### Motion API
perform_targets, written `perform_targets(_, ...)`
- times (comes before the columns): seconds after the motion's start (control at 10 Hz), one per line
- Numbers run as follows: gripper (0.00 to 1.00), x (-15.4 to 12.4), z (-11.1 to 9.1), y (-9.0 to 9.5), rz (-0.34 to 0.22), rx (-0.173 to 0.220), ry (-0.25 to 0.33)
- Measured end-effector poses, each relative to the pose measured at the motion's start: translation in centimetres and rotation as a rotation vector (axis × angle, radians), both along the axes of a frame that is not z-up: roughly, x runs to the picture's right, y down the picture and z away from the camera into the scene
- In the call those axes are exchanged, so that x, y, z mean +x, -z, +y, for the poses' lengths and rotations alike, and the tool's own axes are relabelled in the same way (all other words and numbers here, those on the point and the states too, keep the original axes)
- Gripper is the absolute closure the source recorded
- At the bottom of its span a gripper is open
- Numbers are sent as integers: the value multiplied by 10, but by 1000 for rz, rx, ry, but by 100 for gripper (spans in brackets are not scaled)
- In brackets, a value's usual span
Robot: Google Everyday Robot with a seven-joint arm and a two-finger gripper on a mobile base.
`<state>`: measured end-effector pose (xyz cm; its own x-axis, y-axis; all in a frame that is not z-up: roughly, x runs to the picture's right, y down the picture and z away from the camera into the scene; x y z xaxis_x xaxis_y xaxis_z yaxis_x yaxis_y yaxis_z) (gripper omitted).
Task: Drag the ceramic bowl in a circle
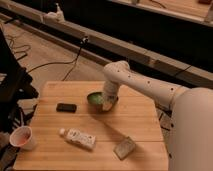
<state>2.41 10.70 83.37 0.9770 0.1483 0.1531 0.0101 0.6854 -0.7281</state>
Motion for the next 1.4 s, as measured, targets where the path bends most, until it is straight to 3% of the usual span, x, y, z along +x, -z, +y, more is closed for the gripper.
perform_targets(0.1,100,10,-7,-14,40,3,-12)
perform_targets(0.3,100,5,-29,-38,67,26,-28)
perform_targets(0.5,100,-27,-50,-50,31,48,-34)
perform_targets(0.7,100,-71,-59,-46,-53,65,-23)
perform_targets(0.9,100,-96,-48,-25,-131,57,-9)
perform_targets(1.1,100,-101,-25,-1,-182,25,-9)
perform_targets(1.2,100,-90,-12,5,-180,12,-5)
perform_targets(1.4,100,-38,9,-3,-82,-12,2)
